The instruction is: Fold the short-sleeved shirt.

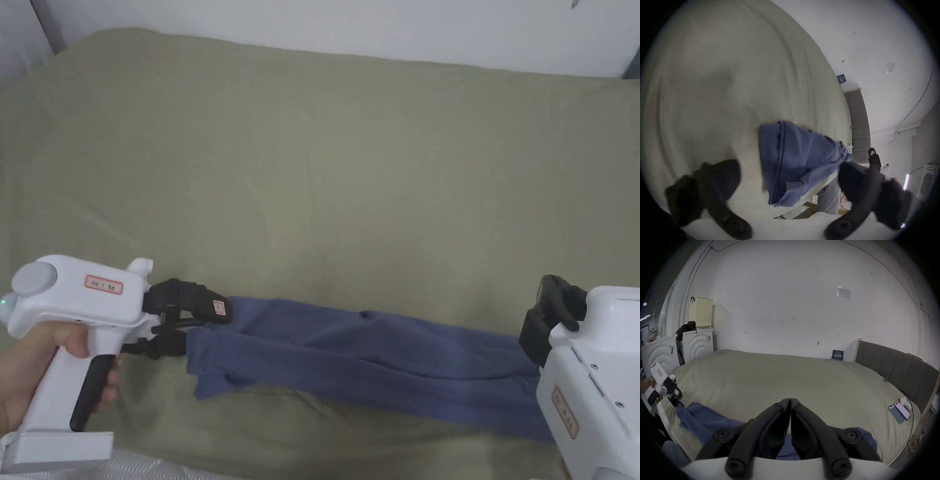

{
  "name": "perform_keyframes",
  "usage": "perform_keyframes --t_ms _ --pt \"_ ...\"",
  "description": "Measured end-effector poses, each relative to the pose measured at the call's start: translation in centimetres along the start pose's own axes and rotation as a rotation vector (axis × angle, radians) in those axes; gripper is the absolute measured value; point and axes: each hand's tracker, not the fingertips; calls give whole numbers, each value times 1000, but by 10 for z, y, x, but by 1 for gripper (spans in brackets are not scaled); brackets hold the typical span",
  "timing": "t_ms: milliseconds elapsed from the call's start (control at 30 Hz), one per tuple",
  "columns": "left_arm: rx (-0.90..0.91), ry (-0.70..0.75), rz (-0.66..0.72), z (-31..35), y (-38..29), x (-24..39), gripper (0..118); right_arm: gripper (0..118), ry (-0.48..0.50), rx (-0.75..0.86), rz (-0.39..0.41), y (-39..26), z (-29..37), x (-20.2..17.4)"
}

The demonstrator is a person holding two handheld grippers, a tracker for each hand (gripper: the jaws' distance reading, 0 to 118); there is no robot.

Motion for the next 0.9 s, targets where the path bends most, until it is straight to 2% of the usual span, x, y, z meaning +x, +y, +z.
perform_keyframes --t_ms 133,233,267,300,333,400,500,833,900 --pt "-13 -158 49 -22 4 -11 111 7 3 -12 -16 -1 -1 2" --pt "-24 -180 60 -39 5 -12 108 7 5 -8 -17 1 2 4" --pt "-16 -171 60 -42 -1 -2 94 7 6 -5 -13 2 4 5" --pt "-3 -158 62 -40 0 -1 56 7 5 -2 -8 3 5 6" --pt "33 -135 59 -37 2 -1 7 7 6 -1 -7 4 7 7" --pt "63 35 64 -31 -10 16 7 7 12 5 -16 8 10 10" --pt "28 -27 80 -27 -12 7 7 7 8 17 -22 10 14 14" --pt "146 37 64 18 -11 13 7 7 11 29 -30 13 22 23" --pt "177 95 32 30 -10 16 7 7 14 32 -24 14 23 24"
